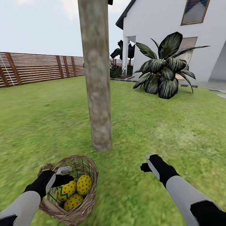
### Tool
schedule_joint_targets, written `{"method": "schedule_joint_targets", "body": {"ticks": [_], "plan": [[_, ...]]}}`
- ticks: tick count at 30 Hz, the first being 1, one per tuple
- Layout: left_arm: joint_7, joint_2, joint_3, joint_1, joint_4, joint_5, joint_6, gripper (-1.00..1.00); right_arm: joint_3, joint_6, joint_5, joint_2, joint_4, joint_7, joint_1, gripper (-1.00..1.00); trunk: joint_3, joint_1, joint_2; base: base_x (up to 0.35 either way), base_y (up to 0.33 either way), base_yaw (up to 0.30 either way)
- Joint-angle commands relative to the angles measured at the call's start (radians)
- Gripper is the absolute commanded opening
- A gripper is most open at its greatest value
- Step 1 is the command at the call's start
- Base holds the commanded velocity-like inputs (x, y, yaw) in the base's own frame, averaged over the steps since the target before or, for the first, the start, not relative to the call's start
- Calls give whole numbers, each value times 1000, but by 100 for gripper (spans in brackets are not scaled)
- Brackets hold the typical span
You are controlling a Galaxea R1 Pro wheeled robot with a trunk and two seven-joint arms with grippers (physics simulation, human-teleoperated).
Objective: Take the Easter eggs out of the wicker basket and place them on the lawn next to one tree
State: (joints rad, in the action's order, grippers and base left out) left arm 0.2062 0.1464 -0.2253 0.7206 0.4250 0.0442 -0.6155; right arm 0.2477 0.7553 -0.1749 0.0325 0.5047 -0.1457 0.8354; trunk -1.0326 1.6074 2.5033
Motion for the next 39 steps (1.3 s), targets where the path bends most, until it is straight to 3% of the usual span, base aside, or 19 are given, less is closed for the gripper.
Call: {"method": "schedule_joint_targets", "body": {"ticks": [1, 24, 29, 39], "plan": [[6, -1, -6, 0, 1, 5, -6, 100, 8, 4, -11, 1, 2, -8, 1, 100, -1, 0, 0, 0, 0, 0], [5, -11, -6, 0, 1, 5, -5, 100, 8, 4, -11, -6, 2, -8, 0, 100, -1, 0, 0, 49, 0, 0], [4, -25, -6, 0, 1, 6, -4, 100, 7, 4, -11, -6, 2, -8, 1, 100, -20, 2, 2, 0, 0, 0], [4, -26, -6, 0, 1, 6, -5, 100, 8, 4, -11, -6, 2, -8, 1, 100, -59, 7, 4, 0, 0, 0]]}}
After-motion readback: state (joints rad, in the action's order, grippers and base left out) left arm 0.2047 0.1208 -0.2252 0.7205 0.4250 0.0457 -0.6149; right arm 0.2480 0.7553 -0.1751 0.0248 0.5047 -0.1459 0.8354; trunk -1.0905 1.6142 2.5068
